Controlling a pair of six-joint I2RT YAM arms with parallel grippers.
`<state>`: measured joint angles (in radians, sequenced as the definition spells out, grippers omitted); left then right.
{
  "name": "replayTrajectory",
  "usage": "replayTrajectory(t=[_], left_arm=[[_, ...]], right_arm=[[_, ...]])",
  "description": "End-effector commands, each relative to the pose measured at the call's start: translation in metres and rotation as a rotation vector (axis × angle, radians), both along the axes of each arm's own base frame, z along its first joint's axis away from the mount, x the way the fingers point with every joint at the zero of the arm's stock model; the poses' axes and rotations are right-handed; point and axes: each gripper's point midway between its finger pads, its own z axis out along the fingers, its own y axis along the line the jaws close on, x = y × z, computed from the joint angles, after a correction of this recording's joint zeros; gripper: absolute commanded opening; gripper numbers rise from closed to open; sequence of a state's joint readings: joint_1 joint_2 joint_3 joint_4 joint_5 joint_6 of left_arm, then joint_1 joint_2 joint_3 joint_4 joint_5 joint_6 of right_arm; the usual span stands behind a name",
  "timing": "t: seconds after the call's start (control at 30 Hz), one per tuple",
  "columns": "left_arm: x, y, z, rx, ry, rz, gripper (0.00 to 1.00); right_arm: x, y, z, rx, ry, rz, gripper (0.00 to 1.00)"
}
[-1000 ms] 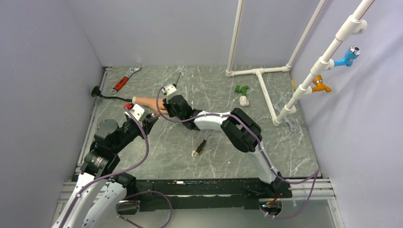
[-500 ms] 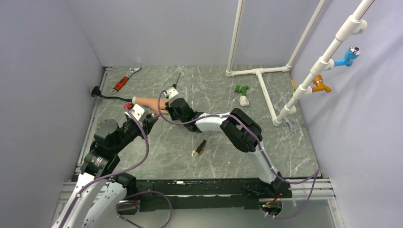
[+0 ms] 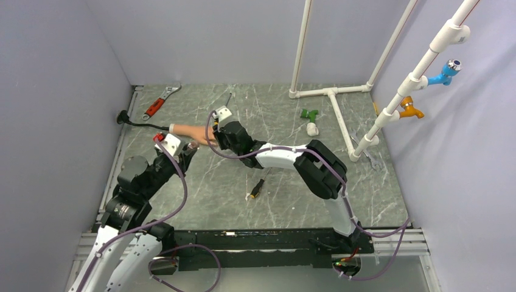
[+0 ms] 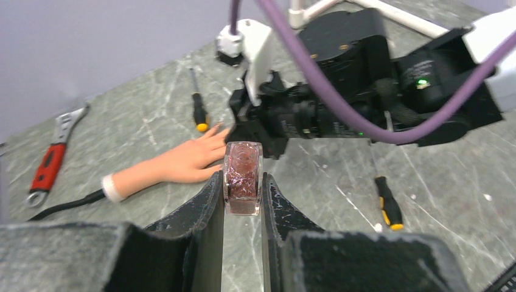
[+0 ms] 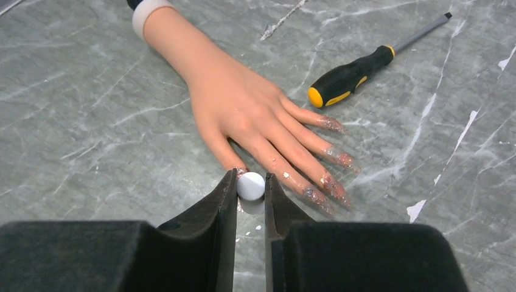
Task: Paint the nails
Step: Paint the nail polish on the nail.
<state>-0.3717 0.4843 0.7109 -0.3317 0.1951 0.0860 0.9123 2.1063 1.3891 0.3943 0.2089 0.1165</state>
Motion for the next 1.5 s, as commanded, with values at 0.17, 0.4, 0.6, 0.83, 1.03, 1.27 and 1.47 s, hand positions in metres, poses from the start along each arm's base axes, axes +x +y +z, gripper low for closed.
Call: replayTrajectory(t=[0.17, 0.4, 0.6, 0.83, 1.03, 1.27, 1.47], left_arm=[[0.011, 0.072, 0.022, -0.062, -0.035, 0.407, 0.0], [0.009, 0.088, 0.028, -0.119, -0.048, 0.492, 0.0], [0.006, 0.073, 0.033, -0.12, -0.066, 0.402, 0.0], [0.003, 0.065, 0.035, -0.127, -0.073, 0.355, 0.0], [0.002, 0.063, 0.036, -0.131, -0.078, 0.337, 0.0], [0.001, 0.058, 0.037, -0.131, -0.081, 0.31, 0.0], [0.001, 0.056, 0.037, -0.133, -0.083, 0.301, 0.0]], right_arm=[[0.003, -0.001, 0.04, 0.065, -0.04, -0.019, 0.0], [0.008, 0.004, 0.033, 0.079, -0.023, -0.026, 0.0], [0.013, 0.014, 0.018, 0.069, 0.001, -0.02, 0.0], [0.018, 0.022, 0.004, 0.054, 0.017, -0.012, 0.0], [0.021, 0.028, -0.005, 0.048, 0.028, -0.008, 0.0], [0.024, 0.033, -0.01, 0.046, 0.035, -0.006, 0.0], [0.027, 0.037, -0.008, 0.052, 0.032, -0.003, 0.0]])
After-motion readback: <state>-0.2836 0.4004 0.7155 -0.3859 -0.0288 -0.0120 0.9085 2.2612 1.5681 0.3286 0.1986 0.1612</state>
